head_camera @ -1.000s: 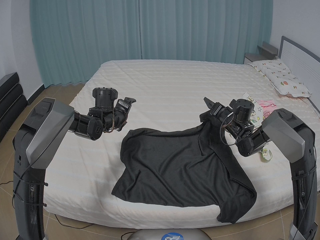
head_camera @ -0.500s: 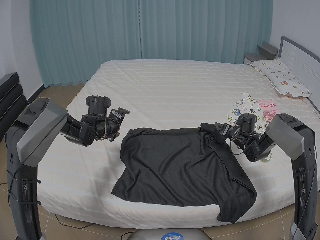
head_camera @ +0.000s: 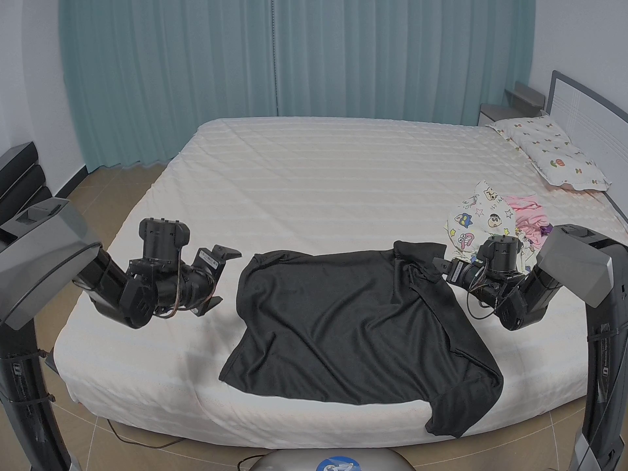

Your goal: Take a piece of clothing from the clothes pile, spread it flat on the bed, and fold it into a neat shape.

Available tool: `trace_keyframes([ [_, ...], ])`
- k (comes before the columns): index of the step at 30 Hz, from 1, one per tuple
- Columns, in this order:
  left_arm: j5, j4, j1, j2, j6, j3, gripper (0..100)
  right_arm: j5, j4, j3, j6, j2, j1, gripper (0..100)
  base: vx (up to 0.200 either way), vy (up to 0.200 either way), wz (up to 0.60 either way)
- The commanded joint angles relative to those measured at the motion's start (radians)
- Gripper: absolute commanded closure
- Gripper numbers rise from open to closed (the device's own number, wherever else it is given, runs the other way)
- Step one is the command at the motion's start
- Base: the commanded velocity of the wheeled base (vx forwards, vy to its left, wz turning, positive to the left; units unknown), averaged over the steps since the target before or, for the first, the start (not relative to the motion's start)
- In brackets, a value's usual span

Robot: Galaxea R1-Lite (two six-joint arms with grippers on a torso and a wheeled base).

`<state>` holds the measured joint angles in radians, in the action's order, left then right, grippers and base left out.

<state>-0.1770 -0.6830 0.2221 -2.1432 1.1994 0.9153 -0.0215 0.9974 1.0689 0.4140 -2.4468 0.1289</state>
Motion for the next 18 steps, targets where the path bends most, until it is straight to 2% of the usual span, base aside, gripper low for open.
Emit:
trace_keyframes([
  [1,-0.009,-0.102,0.013,0.055,0.066,-0.142,0,-0.051,-0.069,-0.001,0.006,0.006,0.061,0,0.000,0.000,0.00],
  [8,-0.002,-0.184,0.013,0.028,0.085,-0.168,0,-0.100,-0.126,0.059,0.005,-0.054,0.112,0,0.000,0.000,0.00],
  [13,-0.004,-0.187,0.013,0.026,0.083,-0.179,0,-0.120,-0.206,0.082,-0.001,-0.052,0.117,0,0.000,0.000,0.00],
  [18,-0.004,-0.187,0.013,0.020,0.083,-0.181,0,-0.123,-0.221,0.072,-0.004,-0.046,0.113,0,0.000,0.000,0.00],
])
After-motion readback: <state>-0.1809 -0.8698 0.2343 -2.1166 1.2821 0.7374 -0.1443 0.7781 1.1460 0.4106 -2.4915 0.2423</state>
